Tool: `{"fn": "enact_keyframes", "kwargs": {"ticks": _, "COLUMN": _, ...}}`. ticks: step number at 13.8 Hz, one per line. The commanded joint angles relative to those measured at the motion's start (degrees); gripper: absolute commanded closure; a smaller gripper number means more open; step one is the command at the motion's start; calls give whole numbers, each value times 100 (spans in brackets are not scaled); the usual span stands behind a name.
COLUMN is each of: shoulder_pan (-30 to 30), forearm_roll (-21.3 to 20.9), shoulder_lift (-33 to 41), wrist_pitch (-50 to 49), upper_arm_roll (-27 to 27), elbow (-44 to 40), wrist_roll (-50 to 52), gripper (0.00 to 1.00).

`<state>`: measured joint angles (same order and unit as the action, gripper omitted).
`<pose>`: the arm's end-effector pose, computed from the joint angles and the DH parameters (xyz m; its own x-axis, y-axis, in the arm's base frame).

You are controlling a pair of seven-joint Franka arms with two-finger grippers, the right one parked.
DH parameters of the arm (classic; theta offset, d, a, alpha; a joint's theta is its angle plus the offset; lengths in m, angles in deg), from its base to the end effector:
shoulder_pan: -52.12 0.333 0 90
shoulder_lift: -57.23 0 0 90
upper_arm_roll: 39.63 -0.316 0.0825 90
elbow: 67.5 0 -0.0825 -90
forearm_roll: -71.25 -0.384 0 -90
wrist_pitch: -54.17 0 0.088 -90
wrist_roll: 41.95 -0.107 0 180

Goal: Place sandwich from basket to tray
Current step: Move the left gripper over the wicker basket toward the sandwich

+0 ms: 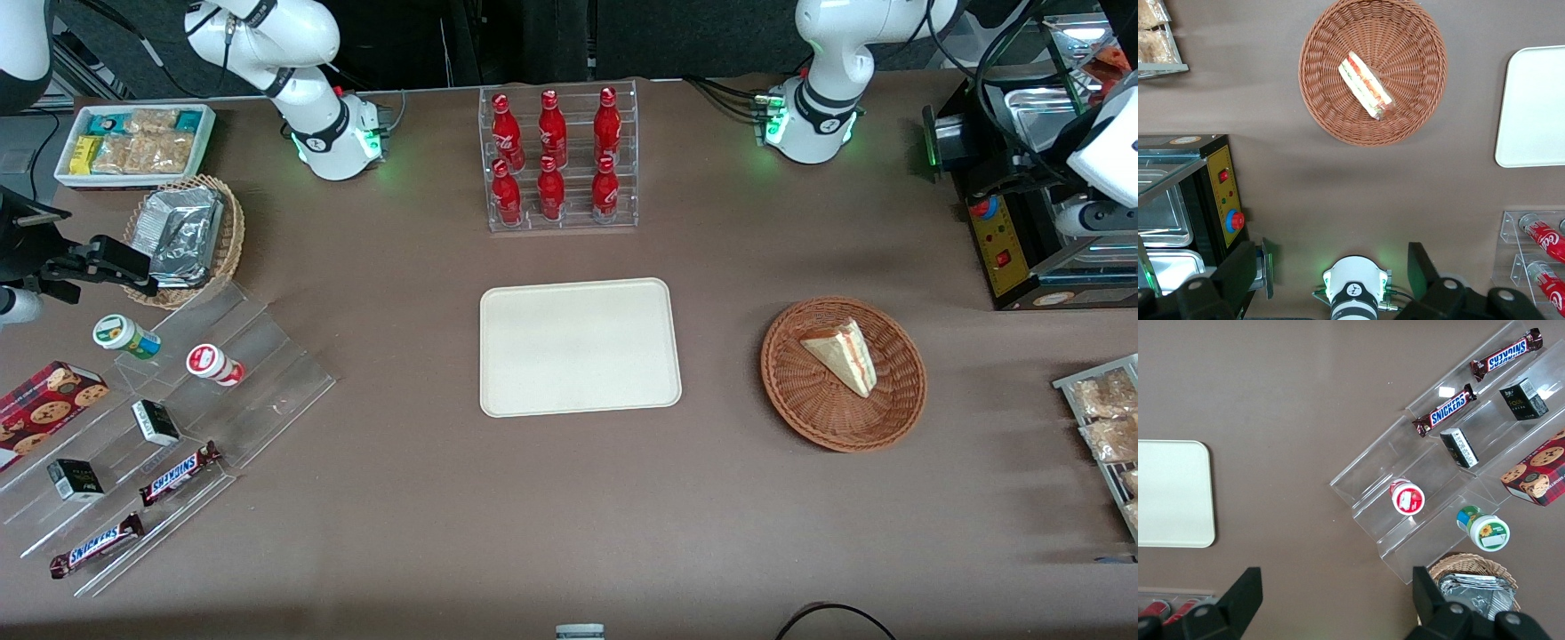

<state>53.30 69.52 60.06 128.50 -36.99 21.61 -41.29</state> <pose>0.5085 -0.0098 0.6371 0.9784 -0.0047 -0.2066 -0.0122 -0.9993 -0.0348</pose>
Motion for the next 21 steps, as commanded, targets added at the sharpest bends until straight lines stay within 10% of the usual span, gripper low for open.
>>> {"fn": "enact_keyframes", "kwargs": {"ticks": 1, "shoulder_pan": 57, "forearm_roll": 16, "shoulder_lift": -55, "wrist_pitch": -68, "upper_arm_roll": 78, "elbow": -130, "wrist_roll": 41, "gripper": 0}}
{"fn": "enact_keyframes", "kwargs": {"ticks": 8, "shoulder_pan": 110, "forearm_roll": -152, "shoulder_lift": -547, "wrist_pitch": 1045, "upper_arm_roll": 43, "elbow": 500, "wrist_roll": 242, "gripper": 0}}
{"fn": "enact_keyframes", "kwargs": {"ticks": 21, "shoulder_pan": 40, "forearm_roll": -90, "shoulder_lift": -380, "wrist_pitch": 5556, "upper_arm_roll": 332, "elbow": 4158, "wrist_roll": 4100, "gripper": 0}}
